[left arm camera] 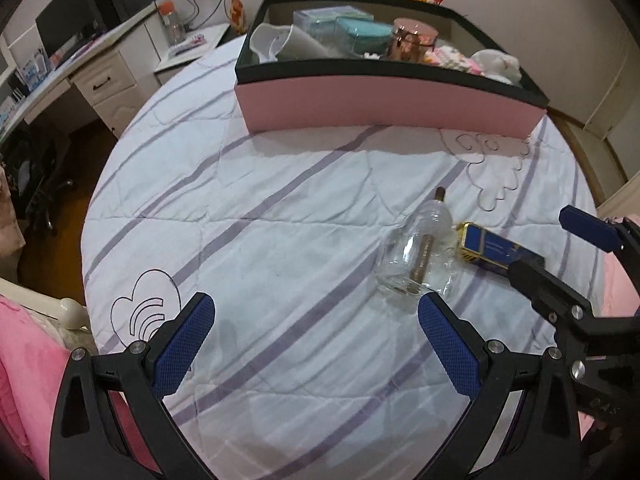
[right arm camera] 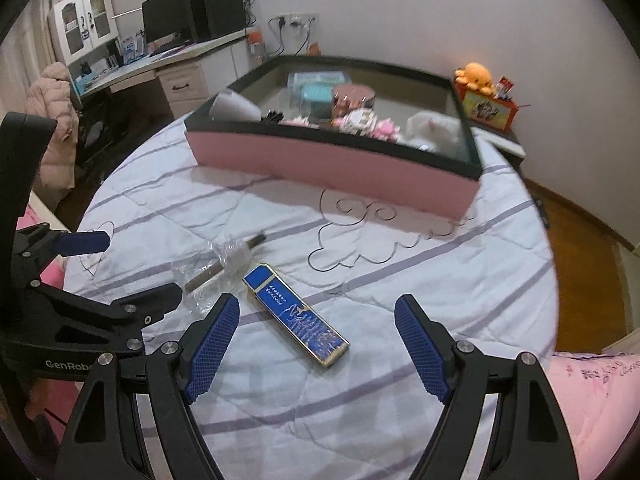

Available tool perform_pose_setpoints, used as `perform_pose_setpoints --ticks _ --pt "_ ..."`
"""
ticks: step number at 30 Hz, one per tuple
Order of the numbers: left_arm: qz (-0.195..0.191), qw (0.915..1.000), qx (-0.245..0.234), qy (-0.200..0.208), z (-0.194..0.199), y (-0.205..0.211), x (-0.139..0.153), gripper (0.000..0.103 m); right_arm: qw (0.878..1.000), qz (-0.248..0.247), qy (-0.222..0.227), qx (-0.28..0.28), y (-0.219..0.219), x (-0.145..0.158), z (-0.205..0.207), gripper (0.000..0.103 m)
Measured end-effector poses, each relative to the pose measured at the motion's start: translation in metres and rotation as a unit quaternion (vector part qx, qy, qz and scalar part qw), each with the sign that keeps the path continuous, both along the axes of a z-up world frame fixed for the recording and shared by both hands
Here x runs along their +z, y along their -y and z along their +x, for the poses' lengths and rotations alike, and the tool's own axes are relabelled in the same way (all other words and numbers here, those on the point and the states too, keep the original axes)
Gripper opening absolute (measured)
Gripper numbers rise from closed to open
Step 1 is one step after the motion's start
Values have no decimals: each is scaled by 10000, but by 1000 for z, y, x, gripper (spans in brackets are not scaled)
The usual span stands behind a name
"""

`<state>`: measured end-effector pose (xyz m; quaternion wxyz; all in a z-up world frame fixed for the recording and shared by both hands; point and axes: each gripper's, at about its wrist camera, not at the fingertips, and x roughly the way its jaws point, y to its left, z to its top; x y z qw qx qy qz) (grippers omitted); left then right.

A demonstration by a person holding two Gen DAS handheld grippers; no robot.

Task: Organize rigid objects
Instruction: 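Withdraw both tools from the tray toward the glass bottle and blue box, then grasp the glass bottle with left tool while right tool grasps blue printed box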

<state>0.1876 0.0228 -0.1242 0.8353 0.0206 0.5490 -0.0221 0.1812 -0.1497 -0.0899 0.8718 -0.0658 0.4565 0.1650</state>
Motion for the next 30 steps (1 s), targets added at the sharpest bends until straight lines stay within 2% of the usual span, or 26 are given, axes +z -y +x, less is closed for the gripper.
perform_pose_setpoints --ticks 7,9,11,13,15,17,19,23,27,29,30 --pt "4 9999 -161 -23 2 2 1 103 9998 -111 -109 161 1 -10 8 81" --pt "-170 9994 -315 -33 -1 5 3 103 9996 -150 -178 183 1 -16 9 81" --pt "-261 9986 -456 -41 -2 9 3 103 9993 -101 -271 215 0 -21 12 76" --pt "-110 9986 -517 -48 -2 17 1 103 9988 52 -334 347 -2 -23 10 54" --pt "-107 9986 -509 -108 2 20 -2 103 9987 -49 -272 439 -5 -22 6 39" --pt "-242 9981 -536 -186 6 25 -5 103 9989 -117 -261 361 -1 -22 6 30" --pt "-236 9977 -595 -207 10 32 -7 103 9991 54 -333 267 10 -22 9 23" --pt "-58 9974 -657 -283 20 46 -14 103 9992 138 -340 -125 34 -20 17 22" --pt "5 9976 -644 -237 28 52 -16 103 9991 91 -316 -249 46 -19 24 23" --pt "11 9973 -714 -170 27 53 -15 100 9985 253 -403 -264 50 -21 30 23" --pt "8 9968 -785 -126 25 55 -14 92 9986 232 -406 -238 49 -22 32 24"
